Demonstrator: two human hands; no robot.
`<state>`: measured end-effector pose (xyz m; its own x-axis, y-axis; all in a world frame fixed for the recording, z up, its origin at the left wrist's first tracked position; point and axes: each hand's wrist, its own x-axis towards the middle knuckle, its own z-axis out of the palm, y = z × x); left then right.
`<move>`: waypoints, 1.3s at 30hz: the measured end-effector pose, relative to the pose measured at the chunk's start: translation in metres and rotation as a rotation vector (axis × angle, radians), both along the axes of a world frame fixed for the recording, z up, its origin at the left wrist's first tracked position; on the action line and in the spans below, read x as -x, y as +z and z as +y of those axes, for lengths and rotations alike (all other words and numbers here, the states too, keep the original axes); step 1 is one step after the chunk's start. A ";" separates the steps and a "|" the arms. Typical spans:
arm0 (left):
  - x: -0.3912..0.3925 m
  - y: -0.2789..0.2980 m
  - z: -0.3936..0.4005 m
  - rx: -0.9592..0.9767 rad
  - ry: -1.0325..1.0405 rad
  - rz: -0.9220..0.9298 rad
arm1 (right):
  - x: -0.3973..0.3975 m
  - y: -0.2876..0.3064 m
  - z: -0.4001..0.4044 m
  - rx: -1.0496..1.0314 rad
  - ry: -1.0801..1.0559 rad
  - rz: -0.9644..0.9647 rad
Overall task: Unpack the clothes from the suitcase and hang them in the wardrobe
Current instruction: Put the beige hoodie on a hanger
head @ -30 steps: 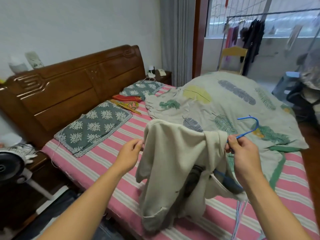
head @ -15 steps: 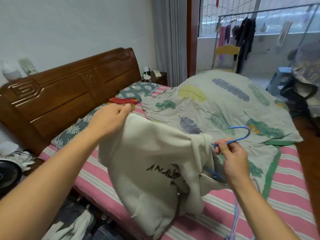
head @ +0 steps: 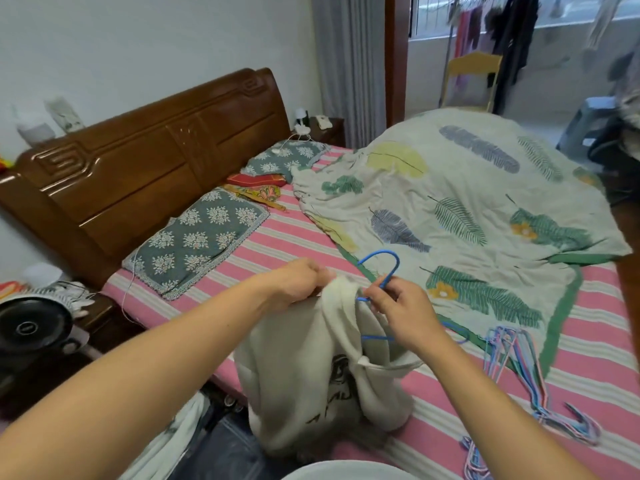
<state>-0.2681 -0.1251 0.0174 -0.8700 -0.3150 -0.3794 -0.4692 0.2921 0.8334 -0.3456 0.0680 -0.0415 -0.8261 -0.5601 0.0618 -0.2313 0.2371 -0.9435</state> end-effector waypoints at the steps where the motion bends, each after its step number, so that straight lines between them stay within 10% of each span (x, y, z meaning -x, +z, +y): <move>1: 0.000 0.003 0.006 0.030 0.008 0.162 | 0.002 -0.004 -0.002 -0.044 -0.020 -0.010; 5: -0.033 0.020 0.039 0.768 -0.556 0.457 | 0.018 -0.002 0.005 -0.021 -0.158 0.006; 8: -0.049 0.017 0.037 1.186 -0.479 0.418 | 0.017 0.025 0.009 0.050 -0.102 0.081; 11: -0.040 0.027 0.015 1.124 -0.241 0.202 | 0.013 0.042 0.005 0.179 -0.053 0.062; 20: -0.041 0.017 -0.015 0.003 -0.074 -0.147 | 0.010 0.030 0.006 0.172 0.008 0.031; 25: -0.043 -0.002 0.012 0.902 -0.051 0.460 | 0.019 0.027 0.006 0.079 -0.059 0.040; 29: -0.063 -0.014 0.050 1.237 0.044 0.953 | 0.035 0.020 0.002 0.052 -0.159 -0.001; 33: -0.070 -0.024 0.036 1.448 -0.072 0.880 | 0.043 0.038 0.008 0.223 -0.154 -0.027; 39: -0.061 0.035 -0.003 1.176 -0.103 0.704 | 0.032 0.057 0.003 0.320 -0.056 -0.013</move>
<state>-0.2072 -0.1283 0.0524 -0.8047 -0.0636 0.5903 0.0121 0.9923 0.1235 -0.3778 0.0713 0.0158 -0.8570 -0.4677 0.2164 -0.2136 -0.0597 -0.9751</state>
